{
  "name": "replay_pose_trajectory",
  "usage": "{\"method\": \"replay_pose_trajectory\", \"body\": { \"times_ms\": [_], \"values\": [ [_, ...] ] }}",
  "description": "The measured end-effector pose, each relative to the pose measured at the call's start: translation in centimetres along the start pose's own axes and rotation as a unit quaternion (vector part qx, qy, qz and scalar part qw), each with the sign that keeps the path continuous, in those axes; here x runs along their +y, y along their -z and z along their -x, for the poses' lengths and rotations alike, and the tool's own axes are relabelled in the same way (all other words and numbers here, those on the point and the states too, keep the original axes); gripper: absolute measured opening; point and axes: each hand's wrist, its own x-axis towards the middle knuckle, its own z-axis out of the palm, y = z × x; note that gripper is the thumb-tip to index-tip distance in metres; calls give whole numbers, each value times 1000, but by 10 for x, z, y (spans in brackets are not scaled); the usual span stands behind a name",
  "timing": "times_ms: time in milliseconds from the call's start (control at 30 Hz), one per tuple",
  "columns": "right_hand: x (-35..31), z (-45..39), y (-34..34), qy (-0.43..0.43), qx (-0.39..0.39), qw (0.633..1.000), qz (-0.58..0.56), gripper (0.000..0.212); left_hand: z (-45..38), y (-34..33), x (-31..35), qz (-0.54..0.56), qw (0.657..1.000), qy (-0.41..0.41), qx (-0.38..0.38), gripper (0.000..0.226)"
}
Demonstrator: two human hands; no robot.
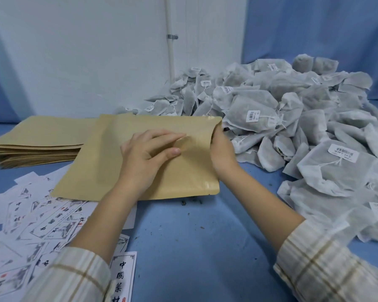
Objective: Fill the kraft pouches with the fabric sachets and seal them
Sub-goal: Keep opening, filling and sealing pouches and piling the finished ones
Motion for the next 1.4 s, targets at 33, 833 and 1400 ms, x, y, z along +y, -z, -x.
{"method": "replay_pose_trajectory", "body": {
  "times_ms": [33,833,1400],
  "values": [
    [1,1,2,22,-48,994,93,30,0,-1,-1,-10,1000,-1,4,29],
    [21,-36,34,47,-150,986,59,24,-2,-9,-11,-53,997,45,42,30],
    [43,-43,76,167,-52,977,125,46,-4,-3,-28,-94,987,95,89,29]
  ]
}}
